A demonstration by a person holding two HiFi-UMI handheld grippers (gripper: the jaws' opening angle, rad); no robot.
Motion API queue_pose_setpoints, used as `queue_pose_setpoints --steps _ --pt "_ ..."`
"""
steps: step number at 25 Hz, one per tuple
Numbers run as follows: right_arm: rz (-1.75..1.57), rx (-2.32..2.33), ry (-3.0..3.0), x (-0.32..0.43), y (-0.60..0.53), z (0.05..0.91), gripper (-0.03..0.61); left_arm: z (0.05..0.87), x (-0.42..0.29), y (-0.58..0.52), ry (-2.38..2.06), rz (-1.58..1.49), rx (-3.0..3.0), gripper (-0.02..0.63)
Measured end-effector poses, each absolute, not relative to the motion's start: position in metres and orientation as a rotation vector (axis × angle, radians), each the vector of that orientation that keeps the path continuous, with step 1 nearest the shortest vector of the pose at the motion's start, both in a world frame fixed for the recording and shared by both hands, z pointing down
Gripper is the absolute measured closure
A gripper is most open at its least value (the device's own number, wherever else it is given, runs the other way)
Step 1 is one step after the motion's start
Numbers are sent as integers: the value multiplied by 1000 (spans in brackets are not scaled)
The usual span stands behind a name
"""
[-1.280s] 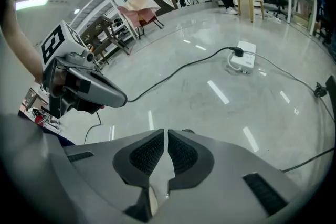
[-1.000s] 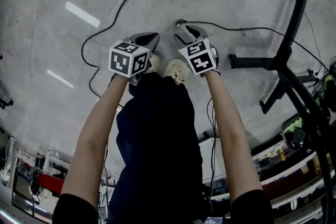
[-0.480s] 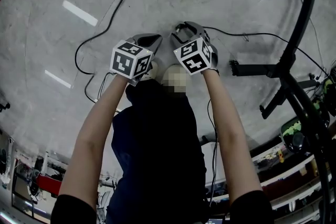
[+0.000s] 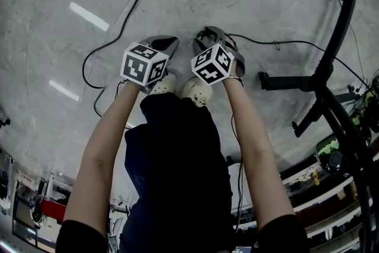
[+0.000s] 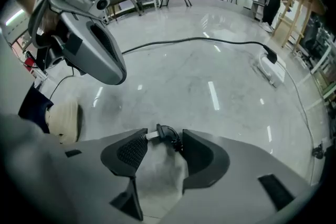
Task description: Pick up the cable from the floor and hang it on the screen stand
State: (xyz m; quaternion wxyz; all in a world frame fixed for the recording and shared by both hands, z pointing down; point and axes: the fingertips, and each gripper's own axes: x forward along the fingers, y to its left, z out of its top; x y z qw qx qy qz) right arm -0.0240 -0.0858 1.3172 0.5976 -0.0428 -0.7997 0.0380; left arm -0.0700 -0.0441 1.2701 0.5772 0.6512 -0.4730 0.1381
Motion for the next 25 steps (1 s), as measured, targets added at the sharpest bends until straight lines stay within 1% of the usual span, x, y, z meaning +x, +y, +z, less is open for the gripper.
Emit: queue_pose_setpoints --steps 8,16,25 --pt "137 -112 -1804 -23 -88 1303 364 1251 -58 -34 -1084 366 1551 611" --pt "193 -44 -1854 -26 -102 1231 367 1185 -55 -41 -1086 350 1552 611" --pt "259 87 -1967 -44 -133 1122 371 1097 -67 -69 -1102 347 1582 611"
